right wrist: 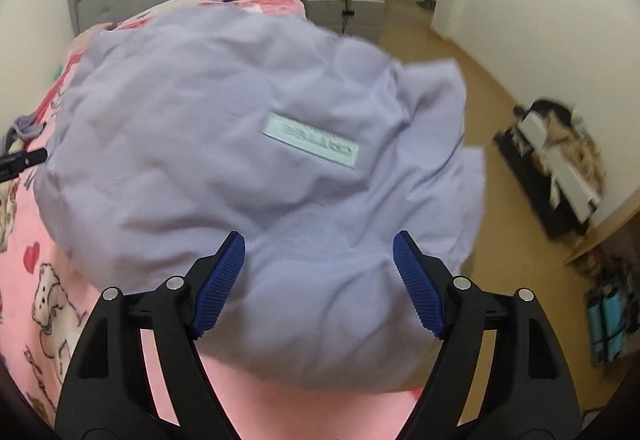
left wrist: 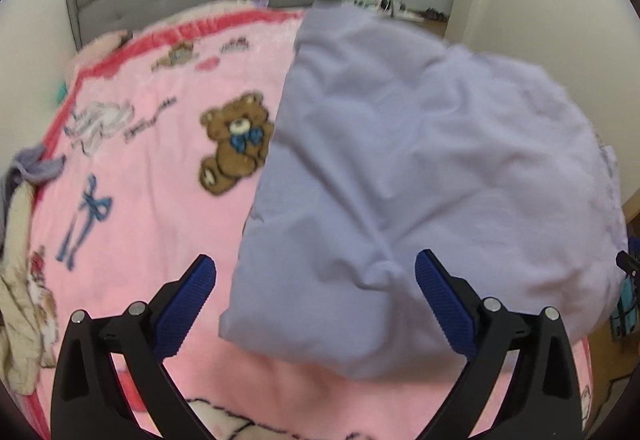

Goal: Fold large clothes

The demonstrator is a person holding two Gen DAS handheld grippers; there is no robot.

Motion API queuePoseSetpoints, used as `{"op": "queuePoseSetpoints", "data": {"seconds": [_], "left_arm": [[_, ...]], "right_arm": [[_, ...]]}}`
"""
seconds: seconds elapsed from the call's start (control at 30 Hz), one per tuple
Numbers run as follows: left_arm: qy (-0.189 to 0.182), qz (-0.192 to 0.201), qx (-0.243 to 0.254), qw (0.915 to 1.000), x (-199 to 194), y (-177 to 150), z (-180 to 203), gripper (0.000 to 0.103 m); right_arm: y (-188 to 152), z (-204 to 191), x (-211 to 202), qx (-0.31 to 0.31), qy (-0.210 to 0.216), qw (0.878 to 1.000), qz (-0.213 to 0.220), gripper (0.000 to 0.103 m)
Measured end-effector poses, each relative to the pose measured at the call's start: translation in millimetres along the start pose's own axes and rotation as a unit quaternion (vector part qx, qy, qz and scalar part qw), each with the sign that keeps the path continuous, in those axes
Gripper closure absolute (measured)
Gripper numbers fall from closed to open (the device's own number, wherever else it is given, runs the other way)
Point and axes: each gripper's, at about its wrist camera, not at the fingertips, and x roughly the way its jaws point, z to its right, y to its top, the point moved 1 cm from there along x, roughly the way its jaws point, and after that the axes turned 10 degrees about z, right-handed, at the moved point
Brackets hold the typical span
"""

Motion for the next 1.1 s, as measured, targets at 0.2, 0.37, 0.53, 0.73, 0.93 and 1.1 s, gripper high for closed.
{"op": "queuePoseSetpoints", "data": {"seconds": [0.2, 0.37, 0.53, 0.73, 0.93, 1.1], "left_arm": [[-0.017, 0.05, 0.03, 0.9981, -82, 29, 35, 0.005], [-0.05, 0.057, 0.002, 0.9971, -151, 50, 62, 0.005], [-0.052, 0.072, 0.0, 0.9961, -215, 56, 83, 0.005], [-0.059, 0.096, 0.002, 0.9937, -270, 51, 97, 0.005], [-0.048, 0.111, 0.015, 0.9926, -297, 52, 107, 0.005], [-0.098, 0.101, -0.007, 0.99, -304, 55, 108, 0.005]], "right_arm": [[41, -31, -89, 0.027, -0.02, 0.998, 0.061, 0.008], [61, -49, -160, 0.023, -0.049, 0.994, 0.098, 0.008], [52, -53, -218, 0.046, -0.068, 0.989, 0.123, 0.008], [49, -56, -260, 0.025, -0.069, 0.989, 0.126, 0.008], [47, -59, -275, 0.026, -0.056, 0.99, 0.125, 0.008], [48, -62, -284, 0.029, -0.054, 0.989, 0.134, 0.008]]}}
